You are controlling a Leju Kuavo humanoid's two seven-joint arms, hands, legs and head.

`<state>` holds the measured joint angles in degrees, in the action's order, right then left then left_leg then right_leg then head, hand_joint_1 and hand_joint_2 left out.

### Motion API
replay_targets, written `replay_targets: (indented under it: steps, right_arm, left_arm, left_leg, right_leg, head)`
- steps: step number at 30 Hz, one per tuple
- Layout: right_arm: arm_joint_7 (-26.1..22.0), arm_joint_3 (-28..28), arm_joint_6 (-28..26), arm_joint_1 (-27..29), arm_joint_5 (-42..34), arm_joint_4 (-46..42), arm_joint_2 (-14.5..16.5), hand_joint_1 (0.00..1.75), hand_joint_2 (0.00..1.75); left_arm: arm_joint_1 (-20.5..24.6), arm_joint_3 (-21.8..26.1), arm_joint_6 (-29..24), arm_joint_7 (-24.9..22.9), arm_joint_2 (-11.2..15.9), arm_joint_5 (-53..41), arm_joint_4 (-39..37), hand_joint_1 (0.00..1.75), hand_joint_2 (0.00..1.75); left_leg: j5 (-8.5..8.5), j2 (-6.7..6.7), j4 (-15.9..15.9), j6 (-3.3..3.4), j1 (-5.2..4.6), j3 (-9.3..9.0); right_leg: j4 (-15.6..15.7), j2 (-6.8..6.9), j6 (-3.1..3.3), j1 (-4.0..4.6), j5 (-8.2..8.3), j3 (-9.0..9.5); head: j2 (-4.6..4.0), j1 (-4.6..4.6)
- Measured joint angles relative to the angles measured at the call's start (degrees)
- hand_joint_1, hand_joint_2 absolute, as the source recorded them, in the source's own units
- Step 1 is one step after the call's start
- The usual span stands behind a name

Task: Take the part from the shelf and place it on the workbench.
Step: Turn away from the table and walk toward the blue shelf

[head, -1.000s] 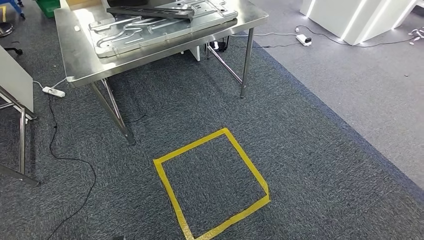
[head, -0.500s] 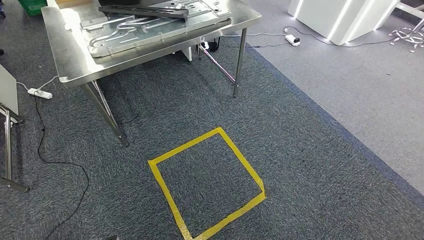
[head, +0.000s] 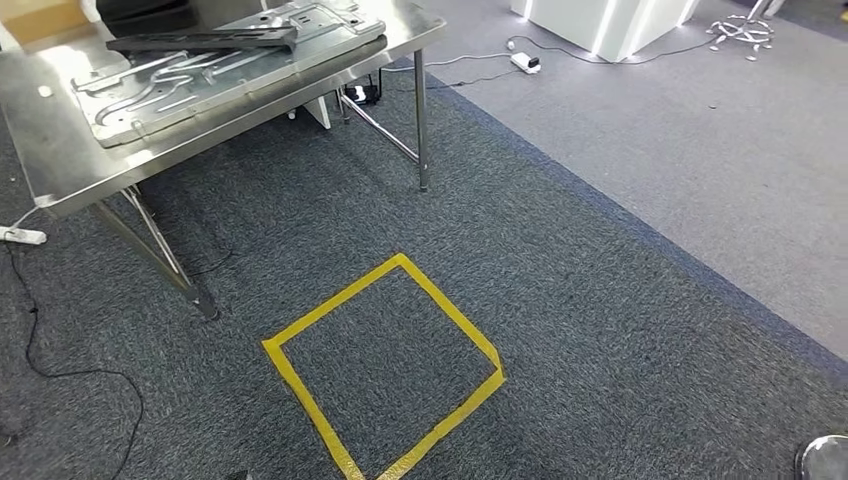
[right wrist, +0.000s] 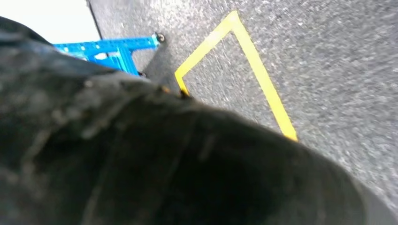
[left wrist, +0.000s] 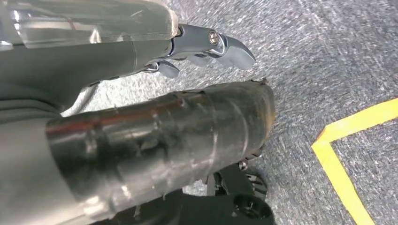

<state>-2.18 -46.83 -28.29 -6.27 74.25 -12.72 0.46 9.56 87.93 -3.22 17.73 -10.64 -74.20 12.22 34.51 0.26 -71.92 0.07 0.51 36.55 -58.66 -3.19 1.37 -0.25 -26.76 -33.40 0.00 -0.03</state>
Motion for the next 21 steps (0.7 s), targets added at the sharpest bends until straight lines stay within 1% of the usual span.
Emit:
replay_targets:
  steps: [1,2,3,4,5,6,7,8,9,10,11,12,13,14,15,16,17,18,19,20,21]
  right_arm:
    - [0.1,0.0,0.1,0.0,0.0,0.0,0.1,0.0,0.0]
    - [0.1,0.0,0.2,0.0,0.1,0.0,0.3,0.0,0.0]
    - [0.2,0.0,0.3,0.0,0.0,0.0,0.5,0.0,0.0]
    - [0.2,-0.1,0.4,-0.1,-0.1,0.0,0.7,0.0,0.0]
    - [0.1,-0.3,0.6,-0.1,-0.3,0.0,0.9,0.0,0.0]
    - [0.0,-0.4,0.8,0.0,-0.6,0.0,0.9,0.0,0.0]
    - [0.0,-0.6,1.0,0.1,-0.8,0.0,0.9,0.0,0.0]
    - [-0.1,-0.8,1.2,0.2,-1.0,0.1,1.0,0.0,0.0]
    - [-0.1,-1.0,1.2,0.3,-1.2,0.1,1.1,0.0,0.0]
    - [-0.2,-1.1,1.3,0.2,-1.3,0.1,1.1,0.0,0.0]
    - [-0.2,-1.3,1.4,0.2,-1.3,0.1,1.2,0.0,0.0]
    - [-0.2,-1.4,1.6,0.1,-1.5,0.1,1.2,0.0,0.0]
    - [-0.2,-1.5,1.8,0.1,-1.7,0.1,1.3,0.0,0.0]
    - [-0.2,-1.7,2.1,0.1,-2.0,0.1,1.3,0.0,0.0]
    - [-0.3,-2.0,2.6,0.2,-2.4,0.1,1.3,0.0,0.0]
    - [-0.3,-2.3,3.0,0.2,-2.8,0.1,1.3,0.0,0.0]
    - [-0.3,-2.5,3.5,0.2,-3.0,0.1,1.4,0.0,0.0]
    - [-0.4,-2.7,4.0,0.1,-3.3,0.1,1.4,0.0,0.0]
    - [-0.5,-2.9,4.4,0.0,-3.5,0.1,1.5,0.0,0.0]
    - [-0.5,-3.1,4.8,0.0,-3.7,0.1,1.6,0.0,0.0]
    - [-0.6,-3.3,5.1,0.1,-3.9,0.1,1.7,0.0,0.0]
  left_arm:
    - [0.0,0.0,-0.1,0.0,0.0,0.1,0.0,0.0,0.0]
    - [0.0,0.0,-0.2,0.0,0.1,0.1,0.0,0.0,0.0]
    - [0.0,0.0,-0.3,0.0,0.3,0.2,0.0,0.0,0.0]
    - [0.0,0.0,-0.4,-0.1,0.4,0.3,0.0,0.0,0.0]
    - [0.0,0.0,-0.4,-0.1,0.5,0.3,0.0,0.0,0.0]
    - [0.1,0.0,-0.5,-0.1,0.5,0.3,0.0,0.0,0.0]
    - [0.1,0.0,-0.6,-0.1,0.4,0.3,0.0,0.0,0.0]
    - [0.1,0.0,-0.7,-0.2,0.4,0.3,0.0,0.0,0.0]
    - [0.1,0.0,-0.9,-0.2,0.3,0.4,0.0,0.0,0.0]
    - [0.0,0.0,-1.0,-0.2,0.3,0.4,0.0,0.0,0.0]
    - [0.0,0.1,-1.1,-0.2,0.3,0.4,0.0,0.0,0.0]
    - [-0.1,0.1,-1.1,-0.2,0.3,0.4,0.0,0.0,0.0]
    - [-0.1,0.1,-1.2,-0.2,0.3,0.4,0.0,0.0,0.0]
    - [-0.1,0.1,-1.2,-0.2,0.3,0.4,0.0,0.0,0.0]
    - [-0.1,0.1,-1.3,-0.3,0.3,0.4,0.0,0.0,0.0]
    - [0.0,0.1,-1.4,-0.3,0.3,0.4,0.0,0.0,0.0]
    - [0.0,0.1,-1.4,-0.4,0.3,0.4,0.0,0.0,0.0]
    - [0.0,0.1,-1.5,-0.5,0.3,0.5,0.0,0.0,0.0]
    - [0.0,0.1,-1.6,-0.6,0.3,0.5,0.0,0.0,0.0]
    - [0.1,0.1,-1.6,-0.7,0.3,0.6,0.0,0.0,0.0]
    - [0.1,0.1,-1.6,-0.7,0.3,0.6,0.0,0.0,0.0]
  left_leg:
    - [-2.37,-0.72,3.7,0.39,-0.08,-1.67]
    - [-4.25,-2.25,7.7,0.92,-0.14,-3.45]
    - [-5.51,-3.69,11.1,1.33,-0.21,-4.89]
    - [-6.06,-4.81,13.2,1.63,-0.33,-5.72]
    - [-5.96,-5.28,13.9,1.81,-0.44,-5.97]
    - [-6.05,-4.77,14.3,1.86,-0.58,-6.1]
    - [-6.31,-4.01,14.7,2.05,-0.49,-6.31]
    - [-6.6,-3.27,15.3,2.28,-0.36,-6.64]
    - [-6.9,-2.42,15.9,2.54,-0.22,-6.94]
    - [-7.11,-1.54,16.4,2.8,-0.11,-7.17]
    - [-7.13,-0.74,16.5,2.97,-0.23,-7.25]
    - [-7.06,0.14,16.5,3.08,-0.31,-7.24]
    - [-6.96,1.01,16.4,3.09,-0.36,-7.24]
    - [-6.82,1.84,16.3,2.99,-0.34,-7.26]
    - [-6.62,2.61,16.2,2.82,-0.26,-7.29]
    - [-6.37,3.31,15.9,2.57,-0.16,-7.32]
    - [-6.04,3.92,15.6,2.2,-0.12,-7.33]
    - [-5.65,4.49,15.2,1.77,-0.16,-7.3]
    - [-5.32,4.99,14.9,1.33,-0.22,-7.32]
    - [-5.08,5.51,14.8,0.91,-0.28,-7.45]
    - [-4.94,6.02,14.8,0.56,-0.27,-7.65]
  right_leg:
    - [0.0,-0.76,0.0,0.06,0.0,0.09]
    - [-0.1,-1.45,-0.06,0.08,0.02,0.1]
    - [-0.2,-2.15,-0.21,0.02,0.07,-0.04]
    - [-0.2,-2.77,-0.49,-0.17,0.2,-0.29]
    - [-0.2,-3.39,-0.86,-0.38,0.36,-0.58]
    - [-0.1,-4.08,-1.29,-0.59,0.57,-0.79]
    - [-0.2,-4.19,-1.62,-0.69,0.65,-0.85]
    - [-0.6,-3.32,-1.86,-0.55,0.34,-1.05]
    - [-2.1,-1.89,-2.06,-0.41,-0.58,-1.72]
    - [-4.7,-0.12,-2.24,-0.32,-2.07,-2.91]
    - [-7.9,1.35,-2.48,-0.37,-3.8,-4.56]
    - [-11.2,2.04,-2.75,-0.61,-5.32,-6.25]
    - [-13.4,2.39,-3.06,-0.91,-5.98,-7.35]
    - [-13.9,2.69,-3.36,-1.22,-5.63,-7.52]
    - [-12.4,3.07,-3.62,-1.49,-4.39,-6.65]
    - [-9.2,3.83,-3.83,-1.7,-2.61,-4.87]
    - [-5.6,5.18,-3.89,-1.72,-1.26,-2.91]
    - [-2.7,6.24,-3.75,-1.6,-0.31,-1.36]
    - [-0.9,6.94,-3.49,-1.39,0.06,-0.44]
    - [-0.3,7.08,-3.16,-1.12,-0.04,-0.24]
    - [-0.4,6.43,-2.8,-0.91,0.04,-0.34]
  head:
    - [0.0,0.0]
    - [0.0,0.03]
    - [0.0,0.02]
    - [0.0,0.03]
    - [0.0,0.01]
    - [0.0,-0.02]
    - [0.0,-0.02]
    - [0.0,0.01]
    - [0.0,0.07]
    - [0.0,0.13]
    - [0.0,0.18]
    - [0.0,0.2]
    - [0.0,0.2]
    - [0.0,0.2]
    - [0.0,0.21]
    - [0.0,0.21]
    - [0.0,0.22]
    - [0.0,0.2]
    - [0.0,0.19]
    - [0.0,0.17]
    - [0.0,0.15]
